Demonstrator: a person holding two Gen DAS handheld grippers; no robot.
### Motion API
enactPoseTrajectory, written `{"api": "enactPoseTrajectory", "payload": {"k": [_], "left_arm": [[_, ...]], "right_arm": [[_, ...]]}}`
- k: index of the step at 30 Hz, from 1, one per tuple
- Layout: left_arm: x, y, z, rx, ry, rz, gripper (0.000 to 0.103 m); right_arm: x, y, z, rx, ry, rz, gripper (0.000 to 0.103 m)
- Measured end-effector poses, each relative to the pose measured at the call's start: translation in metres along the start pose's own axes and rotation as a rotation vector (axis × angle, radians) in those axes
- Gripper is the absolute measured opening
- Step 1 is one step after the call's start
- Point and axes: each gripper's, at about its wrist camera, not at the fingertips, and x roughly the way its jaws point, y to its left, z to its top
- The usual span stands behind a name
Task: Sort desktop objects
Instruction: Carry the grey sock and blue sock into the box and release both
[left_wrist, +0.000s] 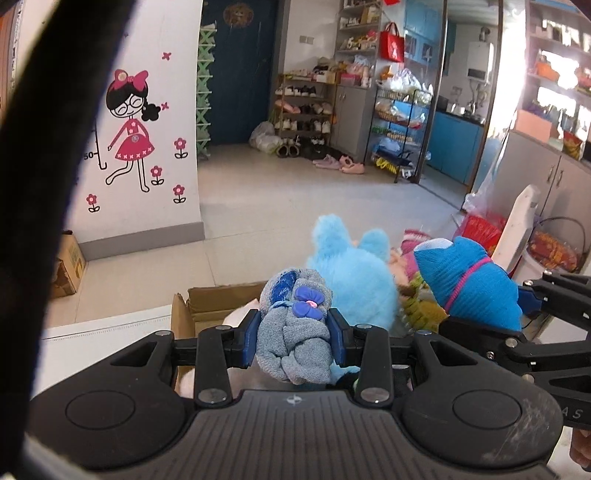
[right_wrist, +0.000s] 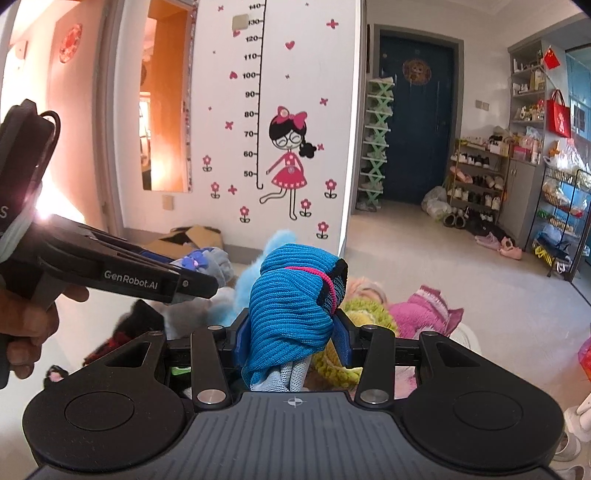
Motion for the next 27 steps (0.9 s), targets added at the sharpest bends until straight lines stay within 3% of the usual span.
{"api": "enactPoseTrajectory", "payload": {"k": [15, 16, 17, 18, 27], "left_arm": [[0.006, -0.002, 0.003, 0.029, 0.019, 0.026, 0.037], [0.004, -0.002, 0.004, 0.03, 0.012, 0.029, 0.045], [0.003, -0.002, 0.005, 0.027, 0.004, 0.034, 0.062], [0.001, -0.001, 0.006, 0.021, -0.005, 0.035, 0.068], [-0.003, -0.005, 0.01, 0.026, -0.031, 0.04, 0.073]], "right_arm": [[0.025, 0.003, -0.01, -0.008, 0.041, 0.008, 0.053], [0.026, 0.003, -0.01, -0.012, 0.042, 0.008, 0.054], [0.027, 0.004, -0.01, -0.017, 0.041, 0.006, 0.056], [0.027, 0.005, -0.009, -0.02, 0.041, 0.006, 0.057], [0.019, 0.009, -0.001, -0.038, 0.006, -0.011, 0.062]]}}
